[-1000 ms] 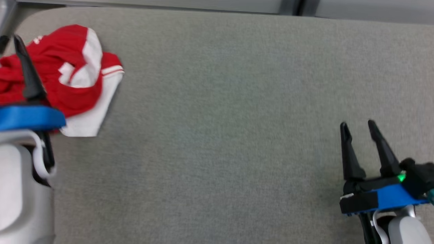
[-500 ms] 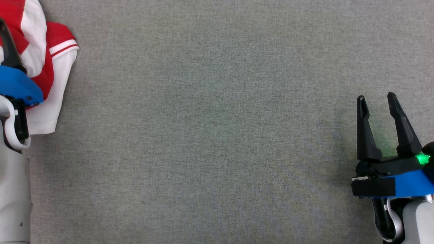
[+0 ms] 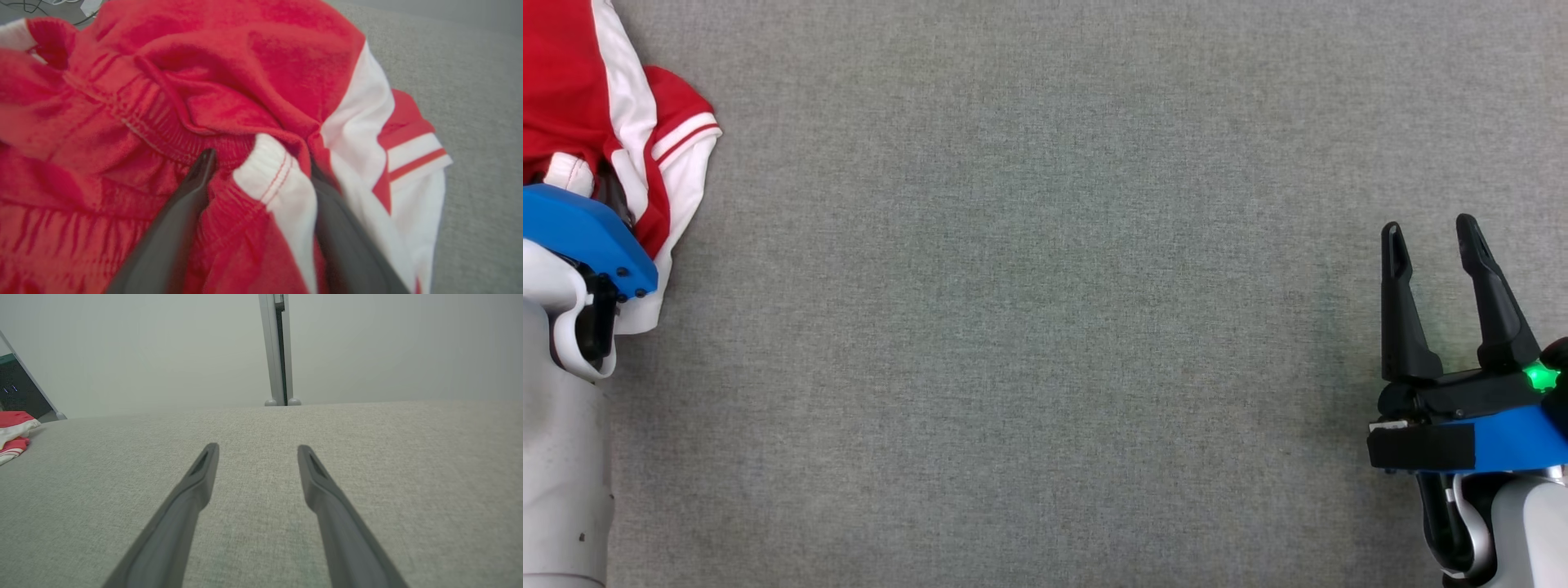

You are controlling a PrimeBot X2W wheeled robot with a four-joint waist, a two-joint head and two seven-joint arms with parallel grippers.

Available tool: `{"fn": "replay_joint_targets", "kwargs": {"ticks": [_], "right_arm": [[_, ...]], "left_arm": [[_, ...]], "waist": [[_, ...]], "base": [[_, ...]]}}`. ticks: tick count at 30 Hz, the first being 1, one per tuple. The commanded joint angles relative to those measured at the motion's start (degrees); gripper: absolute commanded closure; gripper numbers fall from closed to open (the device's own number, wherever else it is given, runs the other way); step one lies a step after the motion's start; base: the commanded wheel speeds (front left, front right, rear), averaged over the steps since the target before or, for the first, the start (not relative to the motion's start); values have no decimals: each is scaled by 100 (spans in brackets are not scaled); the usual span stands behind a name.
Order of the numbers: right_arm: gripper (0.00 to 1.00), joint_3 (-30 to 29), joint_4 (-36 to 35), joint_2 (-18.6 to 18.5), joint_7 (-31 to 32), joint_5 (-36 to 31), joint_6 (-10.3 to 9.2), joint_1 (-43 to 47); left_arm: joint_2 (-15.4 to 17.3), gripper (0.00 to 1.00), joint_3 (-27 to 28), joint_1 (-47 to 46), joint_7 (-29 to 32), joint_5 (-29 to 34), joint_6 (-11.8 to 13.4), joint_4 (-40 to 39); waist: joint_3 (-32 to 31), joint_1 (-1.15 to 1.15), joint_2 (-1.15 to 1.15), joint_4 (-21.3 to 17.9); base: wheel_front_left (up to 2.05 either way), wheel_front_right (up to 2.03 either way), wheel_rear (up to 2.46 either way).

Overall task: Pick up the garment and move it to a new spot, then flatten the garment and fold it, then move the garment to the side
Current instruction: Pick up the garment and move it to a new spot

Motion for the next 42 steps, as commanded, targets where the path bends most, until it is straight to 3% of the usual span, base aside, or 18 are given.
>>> {"fn": "replay_joint_targets", "kwargs": {"ticks": [1,2,13,20,32,42], "right_arm": [[0,7,-11,-4,-19,15,13,-83],[0,8,-4,0,-30,22,13,-81],[0,128,378,92,-206,102,13,-14],[0,179,696,133,-350,201,13,75],[0,369,1127,143,-573,591,13,63],[0,520,1335,143,-631,862,13,18]], "left_arm": [[-51,0,-13,87,14,-8,-16,127],[-40,100,-8,72,-98,-2,-2,112],[139,100,-184,-282,-1335,263,-33,-316],[81,100,-498,-565,-1689,528,-10,-1134],[-281,100,-1302,-898,-1485,904,-91,-2838],[-722,100,-1900,-825,-1282,814,-275,-3064]], "waist": [[-28,0,0,-20],[-48,0,0,-34],[-648,0,0,-354],[-1058,0,0,-703],[-1385,0,0,-1735],[-1433,0,0,-2343]], "base": [[0,0,0],[0,0,0],[0,0,0],[0,0,0],[0,0,0],[0,0,0]]}}
